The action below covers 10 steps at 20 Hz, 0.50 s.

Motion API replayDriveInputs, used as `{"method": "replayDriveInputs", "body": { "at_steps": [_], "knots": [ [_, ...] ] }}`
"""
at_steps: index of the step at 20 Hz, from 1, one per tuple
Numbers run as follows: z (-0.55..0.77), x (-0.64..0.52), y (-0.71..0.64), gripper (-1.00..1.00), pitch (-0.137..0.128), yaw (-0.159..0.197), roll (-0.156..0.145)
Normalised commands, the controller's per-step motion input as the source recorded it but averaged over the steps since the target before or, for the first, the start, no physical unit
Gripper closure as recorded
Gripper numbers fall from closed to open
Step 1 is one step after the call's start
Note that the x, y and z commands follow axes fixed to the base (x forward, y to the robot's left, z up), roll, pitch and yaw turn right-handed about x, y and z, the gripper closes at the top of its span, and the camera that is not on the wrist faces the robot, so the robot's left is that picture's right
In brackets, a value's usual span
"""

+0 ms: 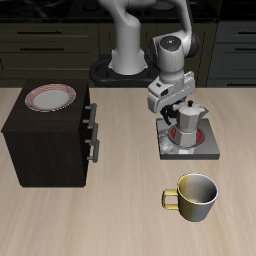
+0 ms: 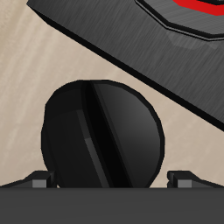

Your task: Place moka pot on the flat stove and turn off the stove

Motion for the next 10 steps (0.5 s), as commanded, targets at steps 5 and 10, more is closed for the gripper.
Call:
{"method": "replayDriveInputs", "body": {
  "at_steps": [5,10],
  "knots": [
    [-0.17,-0.03,0.04,1.00,0.042,0.004,0.038],
    [0.16,-0.07,0.14,1.00,-0.009,-0.073,0.057]
  ]
}}
